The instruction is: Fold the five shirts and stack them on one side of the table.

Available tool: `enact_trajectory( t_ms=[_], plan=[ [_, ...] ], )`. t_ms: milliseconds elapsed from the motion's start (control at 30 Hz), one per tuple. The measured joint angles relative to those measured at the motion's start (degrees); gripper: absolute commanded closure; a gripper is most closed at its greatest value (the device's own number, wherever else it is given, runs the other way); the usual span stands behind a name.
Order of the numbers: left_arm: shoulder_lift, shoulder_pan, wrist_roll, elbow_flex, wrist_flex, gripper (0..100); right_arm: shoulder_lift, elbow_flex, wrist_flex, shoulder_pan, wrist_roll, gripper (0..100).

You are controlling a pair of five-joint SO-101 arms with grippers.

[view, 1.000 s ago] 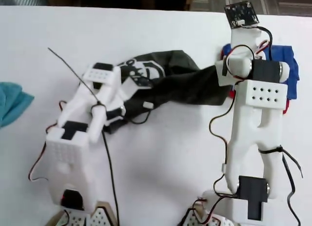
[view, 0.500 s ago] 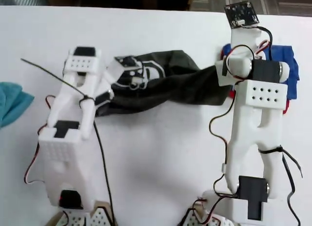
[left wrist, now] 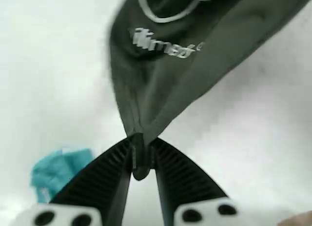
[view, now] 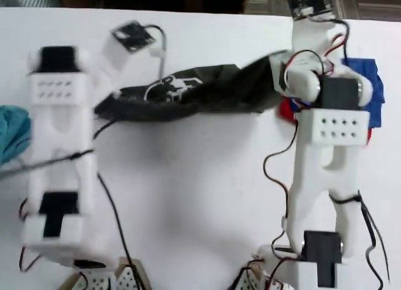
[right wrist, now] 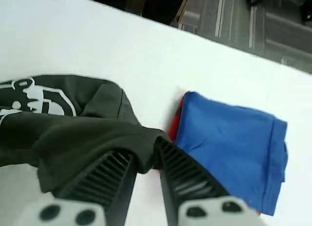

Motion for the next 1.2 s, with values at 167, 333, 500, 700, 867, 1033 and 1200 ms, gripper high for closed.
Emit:
enact_trajectory(
  t_ms=[167,333,500,700,867,1033,1200],
  plan=[
    [-9.0,-6.0,0.0,-0.1,0.0,97,-4.8,-4.2,0.7,-1.0,2.7,97.7],
    [-15.0,-7.6,0.0,-0.4,0.0,97,-9.6,-6.2,0.7,-3.4,2.8,97.7],
    [-22.3,-7.9,0.0,-0.9,0.0,97,-16.2,-7.3,0.7,-5.8,3.6,97.7],
    [-31.4,-8.5,0.3,-0.9,-0.8,97,-23.3,-7.3,0.7,-6.2,7.2,97.7],
    [-35.8,-11.2,0.3,-1.0,-3.6,97,-27.7,-7.4,0.3,-6.2,7.4,97.7],
    [-38.8,-13.4,0.3,-1.0,-6.1,97,-32.0,-7.4,-1.4,-6.2,7.4,97.7],
    [-41.8,-14.3,0.3,-1.0,-8.0,97,-35.0,-7.5,-4.5,-6.2,8.9,97.7]
  ],
)
